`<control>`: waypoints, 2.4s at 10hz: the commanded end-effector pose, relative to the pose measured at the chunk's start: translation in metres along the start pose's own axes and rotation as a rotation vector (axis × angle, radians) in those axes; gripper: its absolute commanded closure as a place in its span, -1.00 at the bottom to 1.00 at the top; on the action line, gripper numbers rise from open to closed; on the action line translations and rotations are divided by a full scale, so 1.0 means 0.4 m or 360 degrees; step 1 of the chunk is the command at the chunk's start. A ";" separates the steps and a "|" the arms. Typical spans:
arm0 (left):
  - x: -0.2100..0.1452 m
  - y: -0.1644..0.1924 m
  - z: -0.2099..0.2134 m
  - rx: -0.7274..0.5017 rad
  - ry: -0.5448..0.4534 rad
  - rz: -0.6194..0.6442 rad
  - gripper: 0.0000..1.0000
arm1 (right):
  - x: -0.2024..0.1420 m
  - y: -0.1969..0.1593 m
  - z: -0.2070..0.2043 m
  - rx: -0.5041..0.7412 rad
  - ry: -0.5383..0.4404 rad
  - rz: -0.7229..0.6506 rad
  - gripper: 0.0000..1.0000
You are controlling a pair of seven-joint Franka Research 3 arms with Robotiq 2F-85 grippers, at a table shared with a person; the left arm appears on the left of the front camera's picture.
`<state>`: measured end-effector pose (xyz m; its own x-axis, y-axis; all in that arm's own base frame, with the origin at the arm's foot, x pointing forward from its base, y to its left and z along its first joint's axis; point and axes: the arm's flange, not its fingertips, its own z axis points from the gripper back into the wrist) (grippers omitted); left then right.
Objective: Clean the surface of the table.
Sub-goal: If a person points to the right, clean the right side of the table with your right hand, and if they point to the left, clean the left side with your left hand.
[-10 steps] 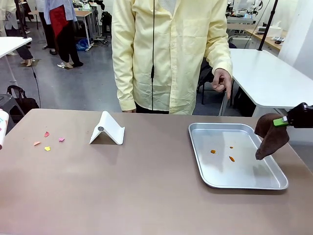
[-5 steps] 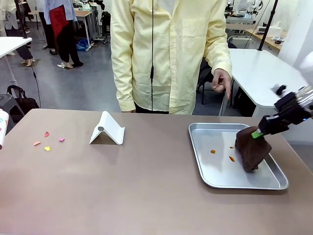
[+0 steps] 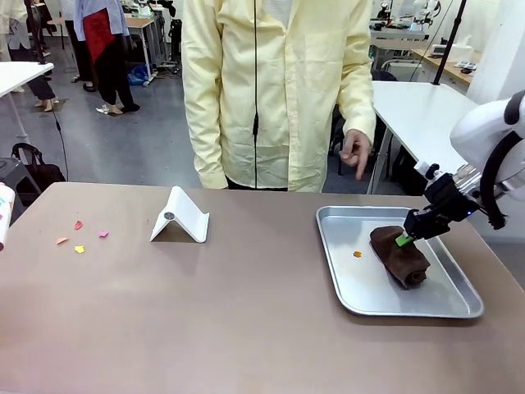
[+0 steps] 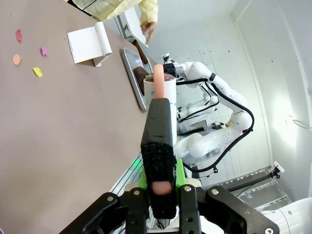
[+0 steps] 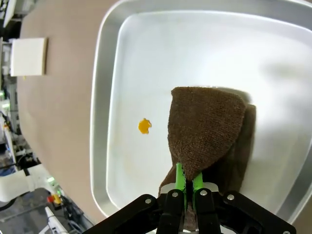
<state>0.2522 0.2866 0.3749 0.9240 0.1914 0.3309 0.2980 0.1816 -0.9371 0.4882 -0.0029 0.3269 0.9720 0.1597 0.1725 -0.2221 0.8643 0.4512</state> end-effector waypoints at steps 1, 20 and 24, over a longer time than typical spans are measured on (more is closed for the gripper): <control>-0.007 -0.010 -0.003 -0.0019 -0.0010 -0.0039 1.00 | 0.025 0.027 -0.010 -0.0007 -0.0060 -0.0039 0.89; -0.007 -0.010 -0.003 -0.0019 -0.0010 -0.0039 1.00 | 0.072 0.159 -0.179 0.0018 0.0099 0.0214 0.89; -0.007 -0.010 -0.003 -0.0019 -0.0010 -0.0039 1.00 | 0.074 0.064 -0.141 -0.0137 0.0008 0.0001 0.89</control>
<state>0.2521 0.2867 0.3750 0.9239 0.1917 0.3311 0.2981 0.1817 -0.9371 0.5160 0.0565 0.2982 0.9578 0.2144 0.1915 -0.2779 0.8613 0.4254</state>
